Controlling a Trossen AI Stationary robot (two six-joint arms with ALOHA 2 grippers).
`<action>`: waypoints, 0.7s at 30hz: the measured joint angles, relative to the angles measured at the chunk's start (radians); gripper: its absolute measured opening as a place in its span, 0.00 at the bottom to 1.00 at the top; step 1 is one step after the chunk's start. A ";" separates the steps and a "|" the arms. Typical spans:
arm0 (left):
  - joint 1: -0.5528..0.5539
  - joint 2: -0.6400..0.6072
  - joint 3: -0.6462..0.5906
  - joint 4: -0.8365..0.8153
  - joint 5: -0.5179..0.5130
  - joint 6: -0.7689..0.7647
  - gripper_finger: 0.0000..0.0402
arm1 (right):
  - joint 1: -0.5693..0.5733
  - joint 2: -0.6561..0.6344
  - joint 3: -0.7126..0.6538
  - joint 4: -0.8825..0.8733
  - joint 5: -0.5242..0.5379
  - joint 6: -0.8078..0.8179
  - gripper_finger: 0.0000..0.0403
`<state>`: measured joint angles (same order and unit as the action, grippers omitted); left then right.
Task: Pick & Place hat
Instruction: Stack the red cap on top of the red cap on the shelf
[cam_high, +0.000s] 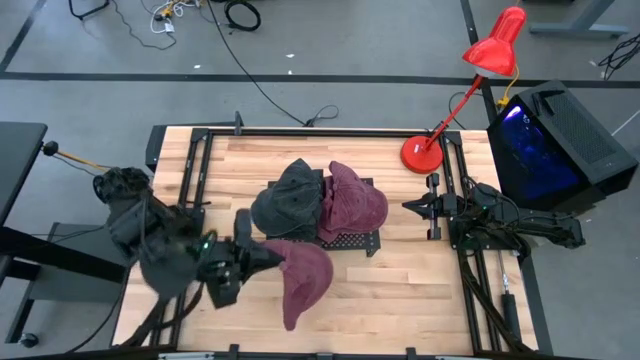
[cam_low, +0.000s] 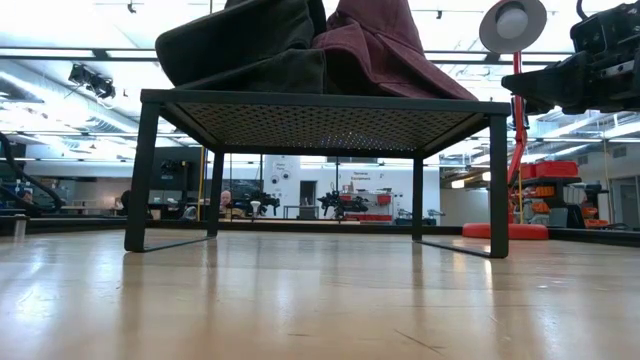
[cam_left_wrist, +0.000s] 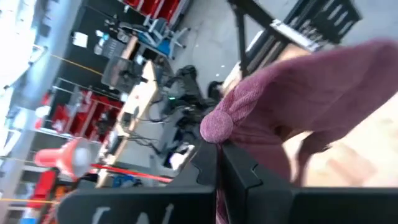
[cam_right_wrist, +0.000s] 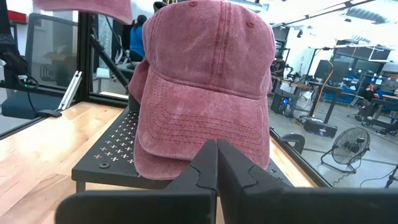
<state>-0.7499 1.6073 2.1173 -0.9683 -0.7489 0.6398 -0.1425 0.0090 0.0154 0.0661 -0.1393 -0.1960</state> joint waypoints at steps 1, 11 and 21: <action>0.015 0.000 0.009 0.006 0.005 0.031 0.01 | 0.000 0.000 0.000 0.000 0.000 0.000 0.01; 0.169 0.000 0.059 0.051 0.129 0.176 0.01 | 0.000 0.000 0.000 0.000 0.000 0.000 0.01; 0.282 0.000 0.059 0.157 0.258 0.297 0.01 | 0.000 0.000 0.000 0.000 0.000 0.000 0.01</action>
<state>-0.4684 1.6077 2.1765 -0.8109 -0.4906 0.9369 -0.1425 0.0090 0.0154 0.0662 -0.1394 -0.1961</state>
